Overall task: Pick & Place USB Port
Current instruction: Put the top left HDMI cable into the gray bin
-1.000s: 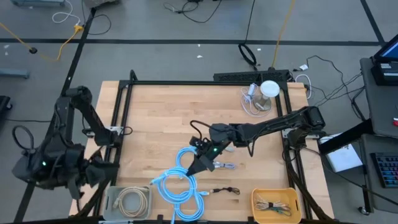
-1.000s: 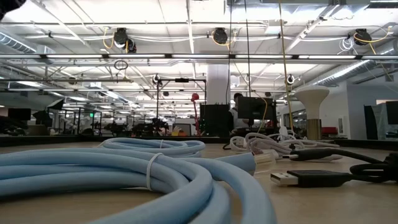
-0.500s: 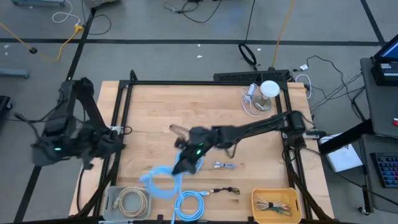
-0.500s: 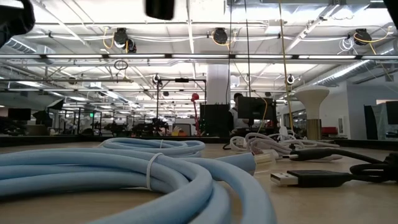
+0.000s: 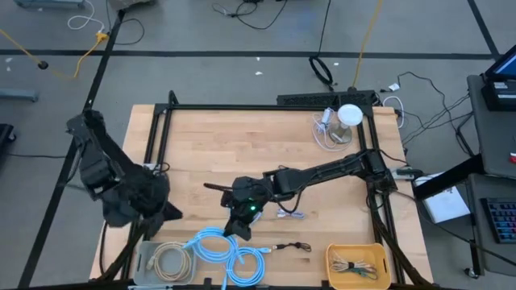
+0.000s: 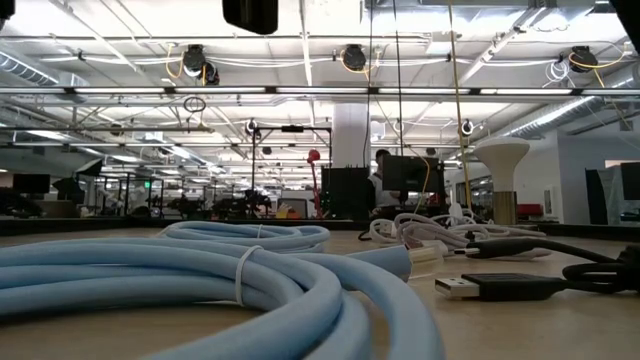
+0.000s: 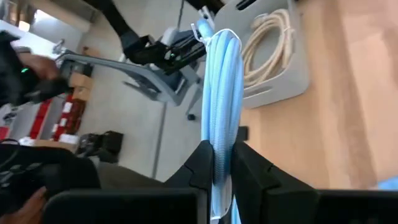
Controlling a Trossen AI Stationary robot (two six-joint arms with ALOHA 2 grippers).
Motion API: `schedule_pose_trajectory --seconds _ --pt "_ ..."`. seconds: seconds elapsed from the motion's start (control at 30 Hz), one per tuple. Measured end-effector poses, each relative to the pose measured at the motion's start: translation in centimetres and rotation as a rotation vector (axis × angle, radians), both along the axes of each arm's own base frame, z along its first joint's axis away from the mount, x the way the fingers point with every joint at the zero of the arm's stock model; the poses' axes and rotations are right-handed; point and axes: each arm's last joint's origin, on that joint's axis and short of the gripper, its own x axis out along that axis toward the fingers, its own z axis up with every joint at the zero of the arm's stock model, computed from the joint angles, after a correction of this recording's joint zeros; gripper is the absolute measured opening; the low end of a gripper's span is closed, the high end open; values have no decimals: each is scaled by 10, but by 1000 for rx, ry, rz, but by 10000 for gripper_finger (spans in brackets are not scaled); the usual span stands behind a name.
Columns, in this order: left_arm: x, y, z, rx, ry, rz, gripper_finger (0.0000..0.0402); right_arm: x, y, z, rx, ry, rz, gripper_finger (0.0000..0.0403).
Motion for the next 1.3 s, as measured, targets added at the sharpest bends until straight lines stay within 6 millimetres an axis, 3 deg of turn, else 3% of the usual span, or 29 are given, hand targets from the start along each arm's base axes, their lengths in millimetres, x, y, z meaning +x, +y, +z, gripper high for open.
schedule_pose_trajectory --seconds 0.13,0.3,0.53,0.67,0.83,1.03,1.17,1.3 --pt "26 -5 5 -57 -51 -116 105 -1 -1 4 -8 -20 -14 26" --pt "59 -11 -12 -38 36 -265 163 -4 -1 10 -5 -31 -13 26" --pt "89 -12 -22 -27 2 -334 187 -9 -1 19 0 -42 -13 26" --pt "97 -6 -22 -44 -10 -316 158 -10 -1 18 -9 -25 -16 26" --pt "100 -2 -19 -65 -34 -345 42 -10 0 19 -4 -27 -9 26" --pt "99 -3 -21 -136 16 -341 36 -10 2 19 -31 -53 -24 35" --pt "81 -16 -22 -170 107 -311 36 -10 1 30 -11 -136 2 91" --pt "62 -29 -21 -207 154 -283 36 -23 3 58 1 -213 -14 144"
